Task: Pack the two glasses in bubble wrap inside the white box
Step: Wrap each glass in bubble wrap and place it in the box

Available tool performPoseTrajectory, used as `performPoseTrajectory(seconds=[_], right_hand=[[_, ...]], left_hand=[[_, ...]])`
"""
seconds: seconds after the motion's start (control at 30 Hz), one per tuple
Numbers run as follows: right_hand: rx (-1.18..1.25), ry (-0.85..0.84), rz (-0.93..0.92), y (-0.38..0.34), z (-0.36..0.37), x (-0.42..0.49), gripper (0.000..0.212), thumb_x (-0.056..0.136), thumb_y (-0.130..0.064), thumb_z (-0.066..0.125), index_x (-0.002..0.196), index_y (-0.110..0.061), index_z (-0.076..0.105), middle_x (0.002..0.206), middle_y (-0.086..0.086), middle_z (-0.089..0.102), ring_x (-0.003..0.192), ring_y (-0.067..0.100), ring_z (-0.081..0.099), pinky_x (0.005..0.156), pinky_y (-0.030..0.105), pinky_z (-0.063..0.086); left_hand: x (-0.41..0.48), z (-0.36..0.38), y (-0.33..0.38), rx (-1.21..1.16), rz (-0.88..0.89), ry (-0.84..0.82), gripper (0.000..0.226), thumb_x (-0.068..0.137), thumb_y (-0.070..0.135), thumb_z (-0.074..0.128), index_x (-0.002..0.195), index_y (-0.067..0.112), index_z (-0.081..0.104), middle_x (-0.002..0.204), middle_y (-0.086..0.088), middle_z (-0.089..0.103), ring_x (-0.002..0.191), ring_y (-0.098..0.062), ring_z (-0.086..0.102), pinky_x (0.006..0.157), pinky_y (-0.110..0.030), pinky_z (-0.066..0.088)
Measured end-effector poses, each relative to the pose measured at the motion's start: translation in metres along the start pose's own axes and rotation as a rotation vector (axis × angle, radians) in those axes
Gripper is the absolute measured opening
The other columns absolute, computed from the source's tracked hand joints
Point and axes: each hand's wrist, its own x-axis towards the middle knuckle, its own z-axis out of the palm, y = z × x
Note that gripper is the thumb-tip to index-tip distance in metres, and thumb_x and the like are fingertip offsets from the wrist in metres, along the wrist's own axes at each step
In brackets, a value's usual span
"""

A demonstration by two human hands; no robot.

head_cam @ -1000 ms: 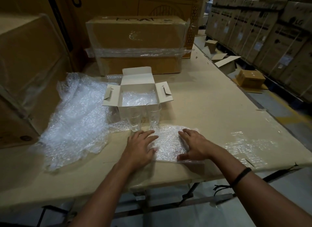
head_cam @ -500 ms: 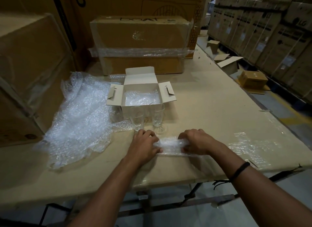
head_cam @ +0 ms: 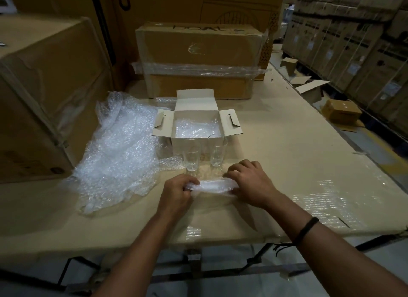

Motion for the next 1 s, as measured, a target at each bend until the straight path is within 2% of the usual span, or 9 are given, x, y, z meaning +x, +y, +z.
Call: performPoseTrajectory(seconds=[0.1, 0.17, 0.27, 0.33, 0.5, 0.63, 0.77, 0.87, 1.0], right_hand=[[0.163, -0.127, -0.001, -0.013, -0.018, 0.006, 0.089, 0.081, -0.063, 0.062, 0.153, -0.028, 0.025, 0.149, -0.001, 0.042, 0.132, 0.024, 0.037, 0.105, 0.040, 0.031], [0.283, -0.163, 0.007, -0.018, -0.026, 0.014, 0.078, 0.088, -0.062, 0.053, 0.152, -0.025, 0.030, 0.149, 0.002, 0.045, 0.130, 0.025, 0.042, 0.105, 0.042, 0.036], [0.275, -0.235, 0.014, -0.026, -0.027, 0.027, 0.054, 0.094, -0.039, 0.054, 0.145, -0.023, 0.044, 0.144, 0.002, 0.052, 0.128, 0.024, 0.050, 0.101, 0.036, 0.042], [0.256, -0.286, 0.035, -0.031, -0.023, 0.034, 0.049, 0.092, -0.026, 0.058, 0.140, -0.024, 0.050, 0.137, 0.001, 0.058, 0.122, 0.023, 0.055, 0.091, 0.028, 0.045], [0.234, -0.287, 0.094, -0.039, -0.011, 0.044, 0.041, 0.090, -0.018, 0.059, 0.131, -0.027, 0.058, 0.126, 0.004, 0.064, 0.108, 0.025, 0.060, 0.077, 0.030, 0.047], [0.365, -0.134, 0.196, -0.023, -0.010, 0.043, 0.036, 0.089, -0.010, 0.053, 0.120, -0.024, 0.065, 0.117, 0.006, 0.068, 0.101, 0.028, 0.063, 0.076, 0.028, 0.047], [0.947, 0.144, 0.430, -0.010, -0.024, 0.037, 0.025, 0.086, 0.001, 0.057, 0.100, -0.016, 0.069, 0.093, 0.008, 0.070, 0.067, 0.028, 0.064, 0.057, 0.033, 0.051], [1.233, 0.289, 0.595, -0.014, -0.030, 0.034, 0.021, 0.081, 0.012, 0.055, 0.081, -0.003, 0.069, 0.077, 0.019, 0.069, 0.061, 0.035, 0.062, 0.056, 0.041, 0.054], [1.497, 0.343, 0.800, -0.018, -0.029, 0.028, 0.020, 0.078, 0.017, 0.051, 0.079, 0.006, 0.068, 0.078, 0.022, 0.066, 0.065, 0.027, 0.065, 0.062, 0.036, 0.058]], left_hand=[[0.000, 0.000, -0.001, 0.036, 0.080, 0.067, 0.034, 0.060, -0.013, 0.066, 0.079, 0.014, 0.074, 0.079, 0.007, 0.068, 0.073, 0.001, 0.060, 0.067, -0.007, 0.041], [0.000, 0.000, -0.001, 0.041, 0.117, 0.096, 0.034, 0.060, -0.014, 0.066, 0.079, 0.013, 0.074, 0.080, 0.006, 0.068, 0.073, -0.001, 0.060, 0.068, -0.007, 0.042], [0.001, -0.002, -0.001, 0.034, 0.180, 0.137, 0.041, 0.057, -0.020, 0.055, 0.079, 0.008, 0.073, 0.082, 0.003, 0.068, 0.078, -0.003, 0.059, 0.072, -0.006, 0.043], [0.002, -0.003, -0.004, 0.026, 0.209, 0.154, 0.041, 0.057, -0.023, 0.055, 0.080, 0.007, 0.074, 0.083, 0.003, 0.068, 0.080, -0.004, 0.060, 0.073, -0.007, 0.044], [-0.001, -0.008, -0.015, 0.009, 0.231, 0.089, 0.039, 0.064, -0.015, 0.061, 0.091, 0.010, 0.075, 0.093, 0.000, 0.070, 0.087, -0.004, 0.061, 0.077, -0.010, 0.046], [0.000, -0.016, -0.021, -0.109, 0.147, 0.007, 0.060, 0.064, 0.001, 0.053, 0.122, 0.015, 0.060, 0.118, 0.002, 0.057, 0.105, -0.008, 0.054, 0.080, -0.008, 0.042], [0.019, -0.016, -0.024, -0.178, -0.024, 0.109, 0.061, 0.073, -0.004, 0.058, 0.128, 0.022, 0.050, 0.121, 0.003, 0.054, 0.102, -0.010, 0.052, 0.082, -0.009, 0.041], [0.042, -0.007, -0.020, -0.142, -0.222, 0.055, 0.072, 0.078, 0.007, 0.074, 0.141, 0.021, 0.041, 0.128, 0.002, 0.052, 0.106, -0.017, 0.053, 0.090, -0.027, 0.047], [0.062, 0.007, -0.017, -0.090, -0.263, -0.032, 0.088, 0.074, 0.025, 0.084, 0.147, 0.017, 0.035, 0.138, -0.004, 0.051, 0.118, -0.025, 0.052, 0.099, -0.042, 0.046]])
